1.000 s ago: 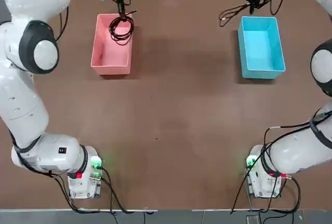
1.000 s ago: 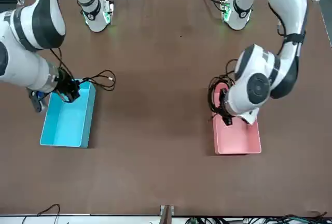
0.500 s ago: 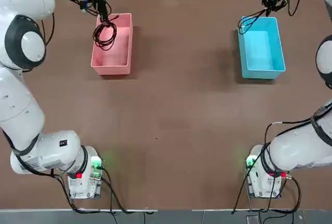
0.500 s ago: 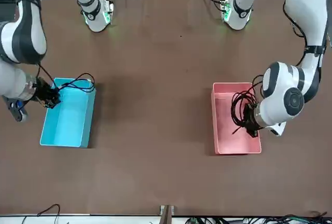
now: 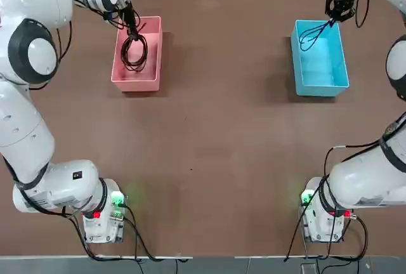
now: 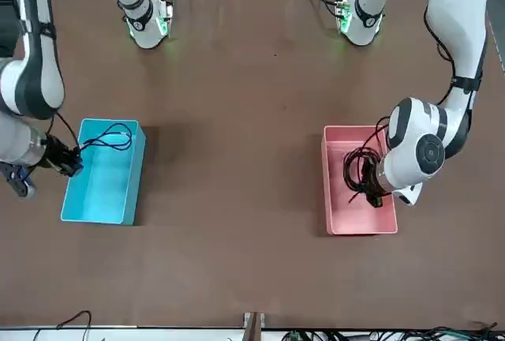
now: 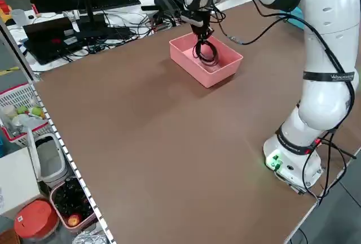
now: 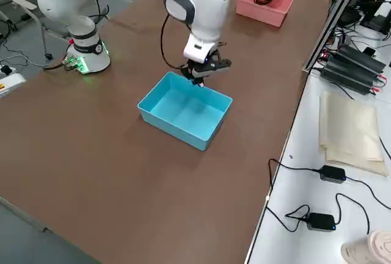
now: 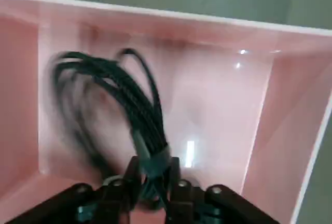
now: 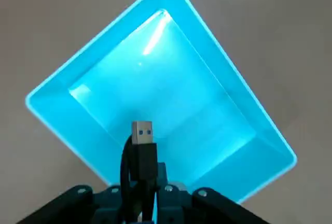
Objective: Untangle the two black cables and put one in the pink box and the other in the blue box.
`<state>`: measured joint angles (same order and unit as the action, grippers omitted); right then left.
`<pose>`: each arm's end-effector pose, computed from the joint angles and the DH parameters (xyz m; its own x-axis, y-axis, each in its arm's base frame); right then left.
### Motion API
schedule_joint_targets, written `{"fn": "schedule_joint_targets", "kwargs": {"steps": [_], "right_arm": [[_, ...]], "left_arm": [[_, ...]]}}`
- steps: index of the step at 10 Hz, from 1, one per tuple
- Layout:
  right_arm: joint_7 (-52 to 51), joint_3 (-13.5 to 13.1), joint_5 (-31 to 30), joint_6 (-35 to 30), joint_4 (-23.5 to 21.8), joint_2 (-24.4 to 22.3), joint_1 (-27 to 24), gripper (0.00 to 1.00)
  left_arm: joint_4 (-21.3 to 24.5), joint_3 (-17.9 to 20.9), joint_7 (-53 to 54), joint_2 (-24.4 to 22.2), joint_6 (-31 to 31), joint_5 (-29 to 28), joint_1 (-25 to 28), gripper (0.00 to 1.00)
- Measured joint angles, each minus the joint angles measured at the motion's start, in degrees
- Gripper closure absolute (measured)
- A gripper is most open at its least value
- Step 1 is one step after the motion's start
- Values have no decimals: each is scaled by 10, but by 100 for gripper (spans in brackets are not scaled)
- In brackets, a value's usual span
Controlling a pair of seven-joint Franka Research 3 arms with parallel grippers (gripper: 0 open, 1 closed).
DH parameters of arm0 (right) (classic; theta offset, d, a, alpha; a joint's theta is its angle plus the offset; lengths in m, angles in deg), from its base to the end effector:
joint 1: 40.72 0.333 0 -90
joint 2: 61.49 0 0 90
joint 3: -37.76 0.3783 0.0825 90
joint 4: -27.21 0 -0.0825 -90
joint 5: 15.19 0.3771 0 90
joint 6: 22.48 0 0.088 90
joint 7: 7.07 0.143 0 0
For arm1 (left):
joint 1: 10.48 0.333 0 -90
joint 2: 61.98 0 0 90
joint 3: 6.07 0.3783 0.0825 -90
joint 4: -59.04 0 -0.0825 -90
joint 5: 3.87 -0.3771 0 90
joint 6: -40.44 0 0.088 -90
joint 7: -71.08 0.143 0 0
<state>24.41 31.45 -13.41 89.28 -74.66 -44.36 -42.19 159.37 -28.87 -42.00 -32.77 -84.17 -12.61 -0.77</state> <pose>0.6246 -0.0767 0.4076 0.7612 -0.6403 -0.1031 -0.6366 -0.7681 0.0692 0.6669 -0.1151 0.3183 -0.1272 0.9907 -0.0475 0.9902 0.1241 -0.0637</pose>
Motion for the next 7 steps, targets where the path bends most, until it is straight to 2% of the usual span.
{"fn": "schedule_joint_targets", "kwargs": {"steps": [2,4,5,7], "right_arm": [[-25,0,0,33,-1,30,-4,93],[-50,0,0,54,-1,49,-7,93],[-66,0,-1,61,-1,54,-12,93],[-113,0,-1,68,-1,58,-33,93]], "left_arm": [[-9,-2,8,-9,-3,-3,0,34],[-21,-7,9,-41,4,-3,-1,5],[-33,-12,25,-62,35,-3,-1,0],[-70,-28,99,-100,135,-4,-2,0]]}}
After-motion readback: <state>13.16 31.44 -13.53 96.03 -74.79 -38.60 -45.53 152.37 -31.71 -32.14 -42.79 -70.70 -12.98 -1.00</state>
